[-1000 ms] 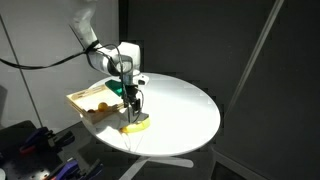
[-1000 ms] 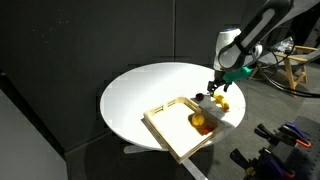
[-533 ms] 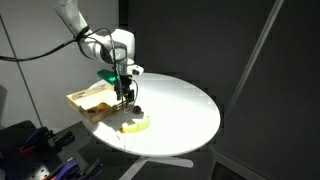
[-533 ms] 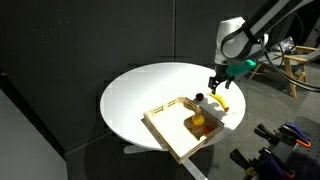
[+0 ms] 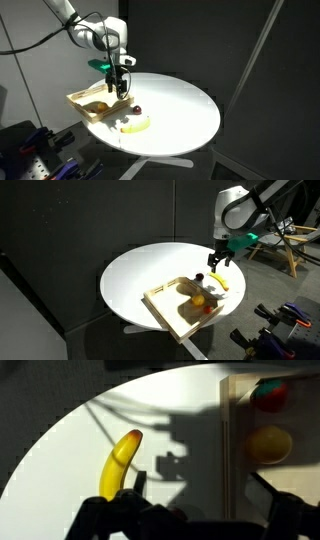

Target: Move the banana from the tray to the table

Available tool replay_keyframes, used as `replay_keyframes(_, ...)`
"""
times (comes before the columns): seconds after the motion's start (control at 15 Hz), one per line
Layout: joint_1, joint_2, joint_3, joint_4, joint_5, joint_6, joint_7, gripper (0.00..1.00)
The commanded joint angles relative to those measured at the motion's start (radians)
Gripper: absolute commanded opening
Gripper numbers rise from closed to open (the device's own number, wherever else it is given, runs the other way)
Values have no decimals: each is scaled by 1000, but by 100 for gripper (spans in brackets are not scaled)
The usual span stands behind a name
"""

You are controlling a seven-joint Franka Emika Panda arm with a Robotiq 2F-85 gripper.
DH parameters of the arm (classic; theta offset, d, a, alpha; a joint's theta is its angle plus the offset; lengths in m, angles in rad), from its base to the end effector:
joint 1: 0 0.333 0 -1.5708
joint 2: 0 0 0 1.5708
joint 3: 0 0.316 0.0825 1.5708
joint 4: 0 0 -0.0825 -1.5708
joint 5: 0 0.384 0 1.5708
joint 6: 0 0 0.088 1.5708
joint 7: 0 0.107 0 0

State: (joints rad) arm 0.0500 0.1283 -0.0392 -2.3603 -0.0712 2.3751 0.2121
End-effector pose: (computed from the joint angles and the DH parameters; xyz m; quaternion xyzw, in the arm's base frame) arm 0.4964 0.0044 0.2648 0.9954 -0.0734 -0.0535 0.0318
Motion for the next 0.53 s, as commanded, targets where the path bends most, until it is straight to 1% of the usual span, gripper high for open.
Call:
replay_keyframes(0.0, 18, -49, 35, -20, -20, -32, 22, 100)
replay_keyframes(0.47, 75, -35, 108, -5, -18, -28, 27, 100)
